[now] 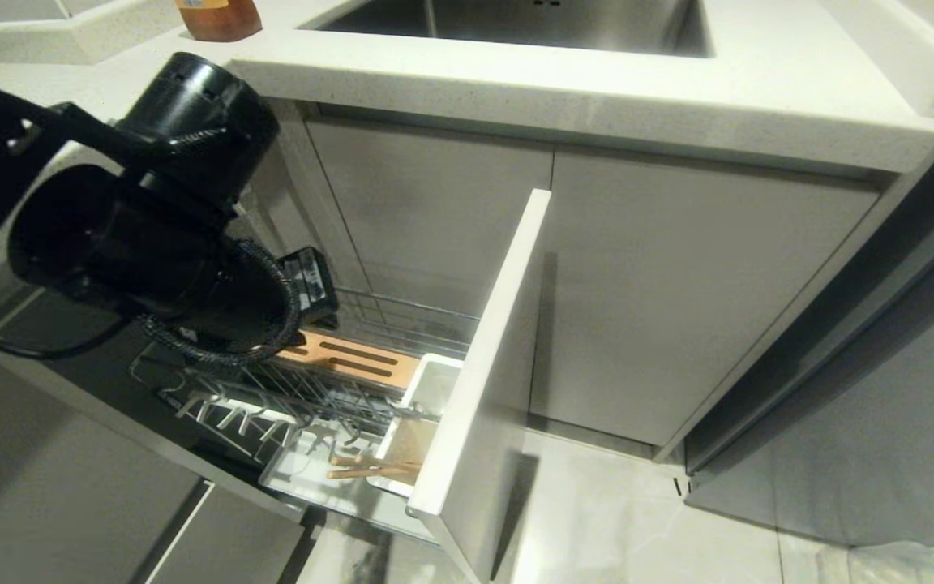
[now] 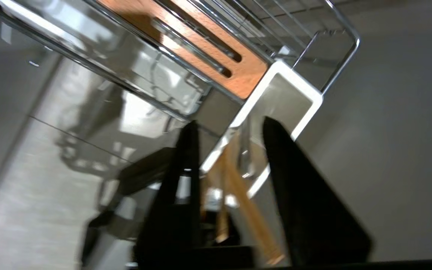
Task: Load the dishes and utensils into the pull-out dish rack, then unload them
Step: Take the spoon out of the cupboard
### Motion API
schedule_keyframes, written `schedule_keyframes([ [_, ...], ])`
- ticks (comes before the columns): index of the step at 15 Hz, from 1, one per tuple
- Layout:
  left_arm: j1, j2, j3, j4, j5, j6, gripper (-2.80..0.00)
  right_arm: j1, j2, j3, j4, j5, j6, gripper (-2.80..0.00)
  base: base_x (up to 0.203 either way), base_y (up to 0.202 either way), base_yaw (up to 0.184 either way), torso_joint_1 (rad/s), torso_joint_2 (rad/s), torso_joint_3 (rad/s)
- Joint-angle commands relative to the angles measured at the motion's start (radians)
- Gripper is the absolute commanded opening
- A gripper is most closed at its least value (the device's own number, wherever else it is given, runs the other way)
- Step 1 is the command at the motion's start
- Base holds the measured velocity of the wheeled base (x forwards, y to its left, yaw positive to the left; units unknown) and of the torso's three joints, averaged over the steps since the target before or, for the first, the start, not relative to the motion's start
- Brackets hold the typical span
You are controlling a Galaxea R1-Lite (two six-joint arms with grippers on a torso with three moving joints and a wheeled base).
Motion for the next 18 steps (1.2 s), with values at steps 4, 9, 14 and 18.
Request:
schedule_keyframes([
  [4, -0.015, 0.117, -0.031, -0.005, 0.008, -0.215, 0.00, 0.000, 0.001, 0.000, 0.000, 0.000, 0.000, -2.80, 0.000, 0.000, 0.000, 0.000, 0.00, 0.000],
  [9, -0.027, 0.170, -0.032, -0.002, -0.060, -0.309, 0.00, 0.000, 0.001, 0.000, 0.000, 0.000, 0.000, -2.80, 0.000, 0.000, 0.000, 0.000, 0.00, 0.000],
  [14, -0.077, 0.233, -0.018, -0.003, -0.092, -0.366, 0.00, 0.000, 0.001, 0.000, 0.001, 0.000, 0.000, -2.80, 0.000, 0.000, 0.000, 0.000, 0.00, 0.000],
  [18, -0.083, 0.269, -0.010, -0.021, -0.093, -0.375, 0.00, 0.000, 0.001, 0.000, 0.000, 0.001, 0.000, -2.80, 0.000, 0.000, 0.000, 0.000, 0.00, 0.000],
])
